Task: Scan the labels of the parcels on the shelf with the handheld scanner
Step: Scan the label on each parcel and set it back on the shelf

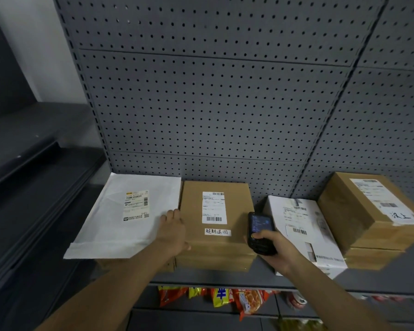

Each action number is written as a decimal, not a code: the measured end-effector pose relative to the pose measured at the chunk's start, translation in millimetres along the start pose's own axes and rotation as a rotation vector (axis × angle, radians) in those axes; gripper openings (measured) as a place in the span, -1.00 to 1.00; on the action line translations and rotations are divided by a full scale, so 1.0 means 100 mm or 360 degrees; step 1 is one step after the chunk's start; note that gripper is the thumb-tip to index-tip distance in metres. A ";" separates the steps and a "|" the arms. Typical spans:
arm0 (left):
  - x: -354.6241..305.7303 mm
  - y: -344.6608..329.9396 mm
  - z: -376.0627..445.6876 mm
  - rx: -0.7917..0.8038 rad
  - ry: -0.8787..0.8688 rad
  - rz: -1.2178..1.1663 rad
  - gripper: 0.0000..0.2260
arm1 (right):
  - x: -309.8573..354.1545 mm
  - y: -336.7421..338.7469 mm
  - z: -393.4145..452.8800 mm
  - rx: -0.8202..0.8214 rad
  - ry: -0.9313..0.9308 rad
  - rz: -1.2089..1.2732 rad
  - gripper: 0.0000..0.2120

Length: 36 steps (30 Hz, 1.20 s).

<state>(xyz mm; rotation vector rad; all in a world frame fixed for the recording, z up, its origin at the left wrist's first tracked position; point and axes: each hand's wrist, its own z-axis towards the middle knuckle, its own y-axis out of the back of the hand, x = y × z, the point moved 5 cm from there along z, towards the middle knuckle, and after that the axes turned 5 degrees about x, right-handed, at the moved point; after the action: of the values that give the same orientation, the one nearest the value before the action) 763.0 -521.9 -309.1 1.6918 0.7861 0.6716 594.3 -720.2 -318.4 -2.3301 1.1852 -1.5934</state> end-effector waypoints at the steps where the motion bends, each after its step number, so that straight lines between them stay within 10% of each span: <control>1: -0.03 -0.02 0.00 0.0000 -0.0031 -0.0079 -0.29 | 0.00 0.02 0.00 -0.0013 -0.0004 -0.0019 -0.45; 21: -0.54 -0.40 -0.01 0.0243 -0.0166 -0.1302 0.00 | 0.13 0.58 -0.01 -0.0076 0.0022 -0.0035 -0.27; 36: -0.84 -0.45 -0.32 0.0057 -0.0164 -0.1098 -0.15 | 0.28 0.58 -0.34 0.0096 0.0055 -0.0234 -0.36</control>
<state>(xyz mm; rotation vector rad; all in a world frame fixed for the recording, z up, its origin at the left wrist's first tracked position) 679.0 -560.2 -348.4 1.3426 1.2222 0.0906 539.0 -766.4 -308.2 -2.4109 0.9775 -1.6966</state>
